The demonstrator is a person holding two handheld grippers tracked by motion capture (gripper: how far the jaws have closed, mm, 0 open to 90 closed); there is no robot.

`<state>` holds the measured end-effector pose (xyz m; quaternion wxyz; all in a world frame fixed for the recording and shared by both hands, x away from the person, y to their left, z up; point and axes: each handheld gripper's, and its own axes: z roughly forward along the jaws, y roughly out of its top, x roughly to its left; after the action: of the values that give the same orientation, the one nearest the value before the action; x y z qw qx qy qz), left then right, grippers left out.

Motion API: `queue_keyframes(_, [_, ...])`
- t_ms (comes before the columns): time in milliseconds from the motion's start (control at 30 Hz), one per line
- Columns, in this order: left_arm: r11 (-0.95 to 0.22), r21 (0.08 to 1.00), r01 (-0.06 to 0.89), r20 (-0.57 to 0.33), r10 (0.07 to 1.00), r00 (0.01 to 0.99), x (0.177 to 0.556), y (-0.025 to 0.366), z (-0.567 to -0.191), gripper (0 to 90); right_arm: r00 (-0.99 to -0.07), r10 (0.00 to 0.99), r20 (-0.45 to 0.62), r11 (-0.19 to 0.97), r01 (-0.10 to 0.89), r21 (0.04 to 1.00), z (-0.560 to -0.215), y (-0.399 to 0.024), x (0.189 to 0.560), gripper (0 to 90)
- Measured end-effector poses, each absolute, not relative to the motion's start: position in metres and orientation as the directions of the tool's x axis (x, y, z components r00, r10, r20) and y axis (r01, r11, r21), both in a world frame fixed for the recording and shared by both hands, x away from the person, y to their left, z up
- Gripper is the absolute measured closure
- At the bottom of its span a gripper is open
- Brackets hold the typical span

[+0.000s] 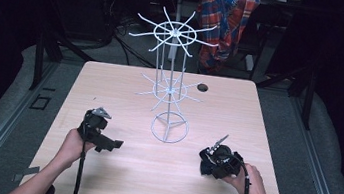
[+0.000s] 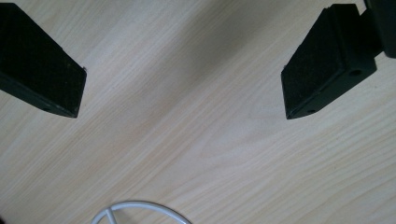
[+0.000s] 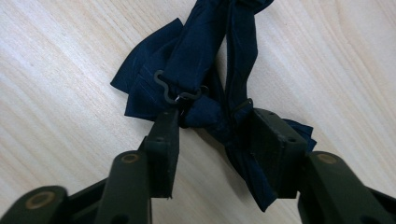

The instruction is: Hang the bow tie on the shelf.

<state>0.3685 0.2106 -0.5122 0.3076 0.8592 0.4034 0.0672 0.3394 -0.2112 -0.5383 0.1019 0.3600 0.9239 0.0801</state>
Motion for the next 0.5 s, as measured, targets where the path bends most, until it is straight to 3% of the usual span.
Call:
queue_keyframes(300, [-0.49,0.58,0.651,-0.129,0.734,0.667,0.3689,0.2105,-0.5124,0.3,-0.708,0.684,-0.178,0.729,0.649,0.218,-0.5369,-0.212,0.3389,70.2])
queue_keyframes(500, [-0.487,0.582,0.652,-0.131,0.735,0.665,0.3686,0.2106,-0.5122,0.3,-0.69,0.705,-0.167,0.707,0.662,0.249,-0.5348,-0.2145,0.3391,76.3])
